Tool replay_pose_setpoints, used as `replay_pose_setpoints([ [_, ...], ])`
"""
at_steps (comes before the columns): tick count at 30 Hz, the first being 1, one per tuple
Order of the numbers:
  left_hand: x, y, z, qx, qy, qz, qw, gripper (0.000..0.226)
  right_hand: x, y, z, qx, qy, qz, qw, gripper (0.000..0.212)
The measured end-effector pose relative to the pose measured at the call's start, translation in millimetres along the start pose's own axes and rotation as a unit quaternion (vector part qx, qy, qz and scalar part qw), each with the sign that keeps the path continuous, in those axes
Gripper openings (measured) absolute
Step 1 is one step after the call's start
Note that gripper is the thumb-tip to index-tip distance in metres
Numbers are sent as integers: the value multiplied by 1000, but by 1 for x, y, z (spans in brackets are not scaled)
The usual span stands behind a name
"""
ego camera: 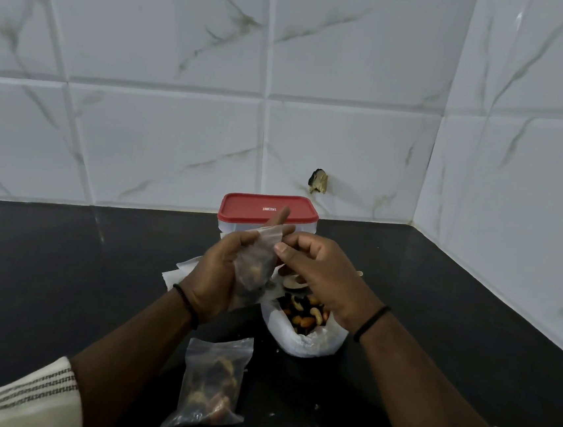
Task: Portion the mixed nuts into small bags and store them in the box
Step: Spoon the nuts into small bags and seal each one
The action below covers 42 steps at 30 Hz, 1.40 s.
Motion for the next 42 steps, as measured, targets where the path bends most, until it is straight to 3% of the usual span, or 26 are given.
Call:
replay_pose_setpoints([
  [4, -1, 0, 3, 16, 91, 46, 995, 41, -6, -1, 1, -16, 27, 41, 999, 13],
  [7, -16, 4, 9, 95, 217, 118, 964, 39, -13, 0, 4, -2, 30, 94, 995, 5],
  [11, -28, 2, 13, 150, 233, 193, 941, 21, -17, 2, 7, 3, 0, 141, 990, 6],
  [16, -25, 1, 16, 169, 211, 200, 942, 18, -16, 2, 7, 2, -12, 154, 988, 3],
  [22, -21, -2, 18, 191, 190, 196, 943, 30, -17, 1, 8, -5, -25, 165, 986, 4],
  [28, -24, -3, 18, 194, 209, 197, 938, 8, -16, 3, 11, -5, -24, 169, 985, 7],
  [35, -24, -4, 20, 214, 239, 210, 924, 8, -9, 4, 12, -16, -12, 142, 990, 3],
  [42, -18, 0, 14, 203, 266, 183, 924, 8, -11, 6, 15, -17, -107, 157, 982, 2],
])
Point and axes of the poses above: each hand's wrist, its own y-axis towards the middle knuckle, its own x-axis out of the palm, z = x × y, the point moved 4 cm from there along y, towards the middle knuckle, and after that the axes turned 14 degrees about -y, right-handed, at the moved point
